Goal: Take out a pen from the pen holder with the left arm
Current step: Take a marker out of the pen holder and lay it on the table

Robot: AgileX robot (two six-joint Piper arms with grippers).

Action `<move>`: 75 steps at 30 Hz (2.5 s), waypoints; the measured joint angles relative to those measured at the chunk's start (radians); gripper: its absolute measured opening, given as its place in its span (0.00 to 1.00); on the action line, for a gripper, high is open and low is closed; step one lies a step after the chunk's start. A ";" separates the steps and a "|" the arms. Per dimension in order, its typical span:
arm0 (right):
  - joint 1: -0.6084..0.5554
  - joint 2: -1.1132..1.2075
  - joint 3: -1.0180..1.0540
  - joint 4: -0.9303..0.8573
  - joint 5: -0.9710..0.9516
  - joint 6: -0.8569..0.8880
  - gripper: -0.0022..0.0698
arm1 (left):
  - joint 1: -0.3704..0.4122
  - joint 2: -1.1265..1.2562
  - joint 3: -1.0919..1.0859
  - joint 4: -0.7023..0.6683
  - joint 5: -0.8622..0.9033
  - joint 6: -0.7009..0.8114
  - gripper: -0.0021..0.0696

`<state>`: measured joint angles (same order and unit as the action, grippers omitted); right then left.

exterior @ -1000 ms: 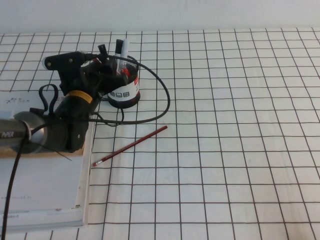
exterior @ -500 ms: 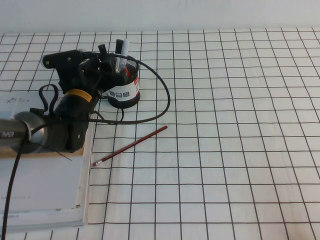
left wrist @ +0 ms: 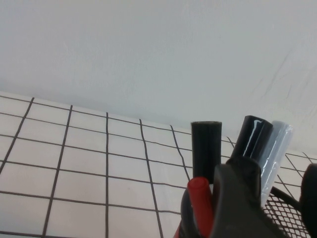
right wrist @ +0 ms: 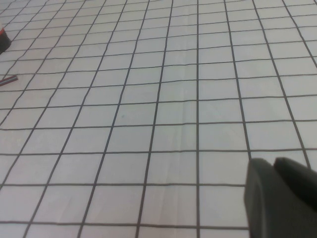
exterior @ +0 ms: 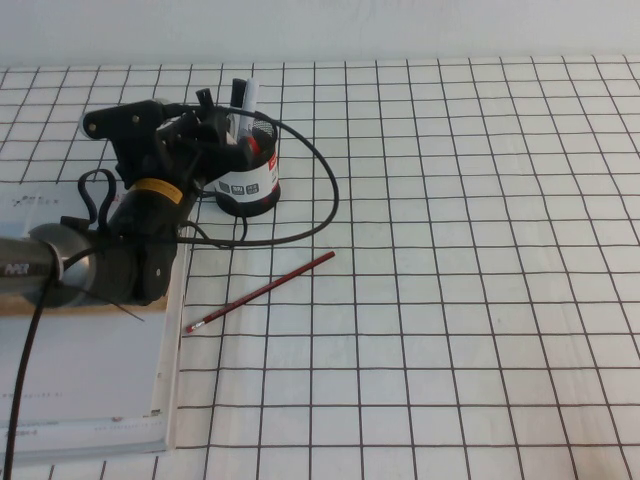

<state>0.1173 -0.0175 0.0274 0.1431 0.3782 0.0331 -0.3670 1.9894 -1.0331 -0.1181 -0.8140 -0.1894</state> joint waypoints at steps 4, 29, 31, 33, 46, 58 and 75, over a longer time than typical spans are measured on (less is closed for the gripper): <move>0.000 0.000 0.000 0.000 0.000 0.000 0.01 | 0.000 0.000 0.000 -0.002 -0.004 -0.027 0.38; 0.000 0.000 0.000 0.000 0.000 0.000 0.01 | 0.000 0.002 0.000 -0.008 -0.004 -0.086 0.26; 0.000 0.000 0.000 0.000 0.000 0.000 0.01 | 0.000 0.002 0.000 -0.008 -0.004 -0.086 0.26; 0.000 0.000 0.000 0.000 0.000 0.000 0.01 | 0.000 0.002 0.000 -0.008 -0.004 -0.086 0.26; 0.000 0.000 0.000 0.000 0.000 0.000 0.01 | 0.000 0.019 -0.040 -0.008 0.009 -0.088 0.27; 0.000 0.000 0.000 0.000 0.000 0.000 0.01 | 0.000 0.037 -0.051 -0.006 0.029 -0.088 0.28; 0.000 0.000 0.000 0.000 0.000 0.000 0.01 | 0.000 0.039 -0.051 0.027 0.012 -0.088 0.15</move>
<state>0.1173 -0.0175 0.0274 0.1431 0.3782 0.0331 -0.3670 2.0283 -1.0838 -0.0916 -0.8020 -0.2772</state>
